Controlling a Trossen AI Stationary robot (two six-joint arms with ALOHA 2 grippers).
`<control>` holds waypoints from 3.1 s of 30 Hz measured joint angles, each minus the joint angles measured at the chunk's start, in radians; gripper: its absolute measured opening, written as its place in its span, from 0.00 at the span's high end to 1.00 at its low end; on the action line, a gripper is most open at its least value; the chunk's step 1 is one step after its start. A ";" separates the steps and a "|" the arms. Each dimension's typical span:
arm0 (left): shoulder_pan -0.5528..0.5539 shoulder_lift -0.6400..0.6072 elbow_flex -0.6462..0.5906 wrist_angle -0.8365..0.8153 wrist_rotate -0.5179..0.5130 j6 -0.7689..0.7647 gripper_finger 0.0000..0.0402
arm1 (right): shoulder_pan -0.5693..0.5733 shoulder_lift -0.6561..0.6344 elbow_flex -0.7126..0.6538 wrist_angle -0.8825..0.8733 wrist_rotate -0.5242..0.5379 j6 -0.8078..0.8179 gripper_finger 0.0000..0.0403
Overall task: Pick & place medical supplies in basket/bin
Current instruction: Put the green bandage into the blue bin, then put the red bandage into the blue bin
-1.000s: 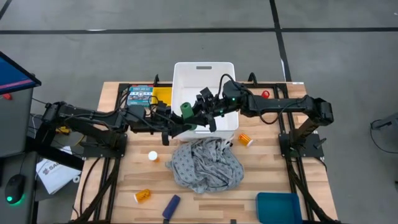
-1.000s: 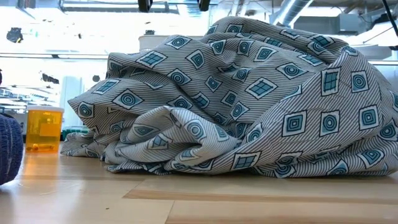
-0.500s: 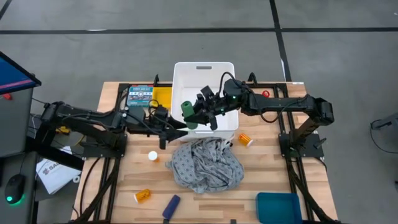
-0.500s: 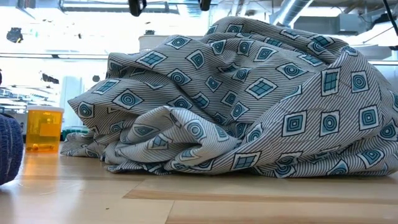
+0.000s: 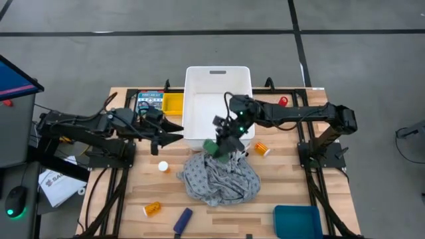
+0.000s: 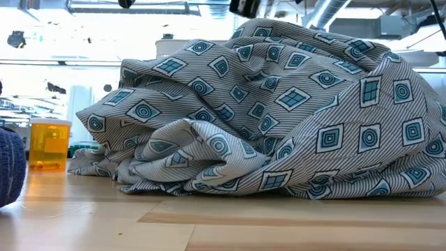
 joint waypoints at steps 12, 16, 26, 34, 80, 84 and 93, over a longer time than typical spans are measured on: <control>-0.004 -0.047 0.000 -0.009 0.049 0.075 0.51 | 0.267 -0.073 -0.001 -0.478 -0.014 0.104 0.62; -0.004 -0.047 0.000 -0.022 0.050 0.080 0.51 | 0.370 -0.084 -0.002 -0.632 0.095 0.152 0.62; -0.004 -0.044 0.000 -0.053 0.050 0.102 0.51 | 0.591 -0.141 -0.066 -0.722 0.384 0.422 0.62; -0.004 -0.044 0.000 -0.020 0.014 0.100 0.51 | 0.806 -0.204 -0.194 -0.721 0.613 0.763 0.62; -0.009 0.161 0.000 0.281 -0.170 -0.002 0.51 | 1.184 0.103 -0.257 -0.696 0.899 1.398 0.61; -0.017 0.161 0.000 0.283 -0.171 -0.002 0.51 | 1.168 0.102 -0.257 -0.697 0.885 1.387 0.55; -0.039 0.161 0.000 0.288 -0.170 -0.005 0.51 | 1.140 0.092 -0.254 -0.723 0.829 1.377 0.34</control>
